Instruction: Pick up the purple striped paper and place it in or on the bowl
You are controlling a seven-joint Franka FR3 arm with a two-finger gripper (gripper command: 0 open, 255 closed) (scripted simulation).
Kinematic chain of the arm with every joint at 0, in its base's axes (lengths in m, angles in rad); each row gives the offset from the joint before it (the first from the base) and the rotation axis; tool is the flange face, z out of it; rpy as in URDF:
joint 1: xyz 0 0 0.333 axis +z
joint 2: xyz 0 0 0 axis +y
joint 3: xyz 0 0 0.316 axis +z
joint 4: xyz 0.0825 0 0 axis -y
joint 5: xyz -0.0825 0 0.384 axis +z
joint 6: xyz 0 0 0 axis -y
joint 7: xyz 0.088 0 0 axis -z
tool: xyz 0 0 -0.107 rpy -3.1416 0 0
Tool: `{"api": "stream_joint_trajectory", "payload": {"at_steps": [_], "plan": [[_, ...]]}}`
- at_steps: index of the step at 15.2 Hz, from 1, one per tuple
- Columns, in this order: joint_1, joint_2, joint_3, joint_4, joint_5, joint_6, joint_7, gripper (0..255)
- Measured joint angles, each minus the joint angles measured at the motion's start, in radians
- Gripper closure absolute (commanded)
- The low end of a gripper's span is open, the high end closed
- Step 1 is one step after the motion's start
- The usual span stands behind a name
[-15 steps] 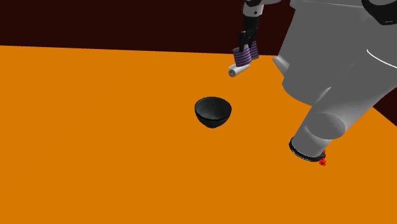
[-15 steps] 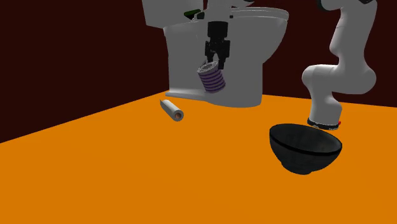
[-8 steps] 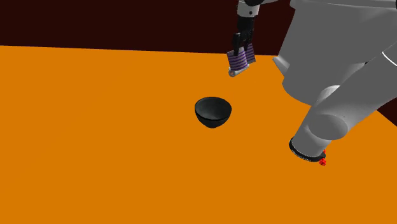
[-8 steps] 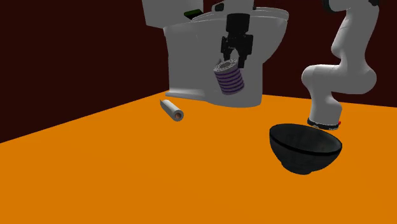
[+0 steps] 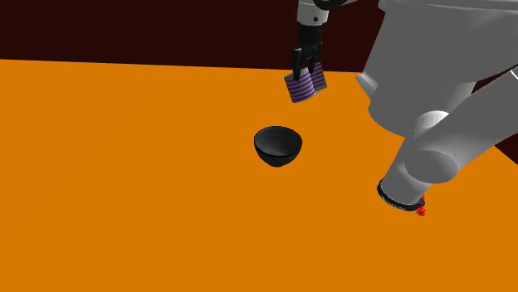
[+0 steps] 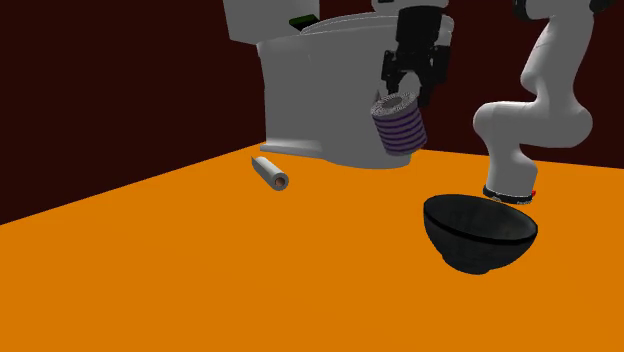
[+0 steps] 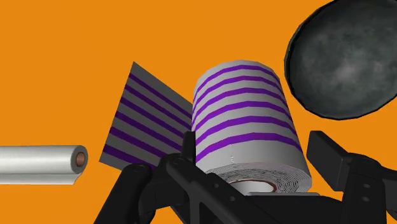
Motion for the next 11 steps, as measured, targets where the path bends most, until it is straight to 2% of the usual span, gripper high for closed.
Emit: {"api": "stream_joint_trajectory", "payload": {"at_steps": [6,11], "plan": [[0.055,-0.043,0.114,-0.008,0.048,-0.043,0.146,255],[0.096,-0.018,0.201,0.02,0.087,-0.049,0.259,255]]}}
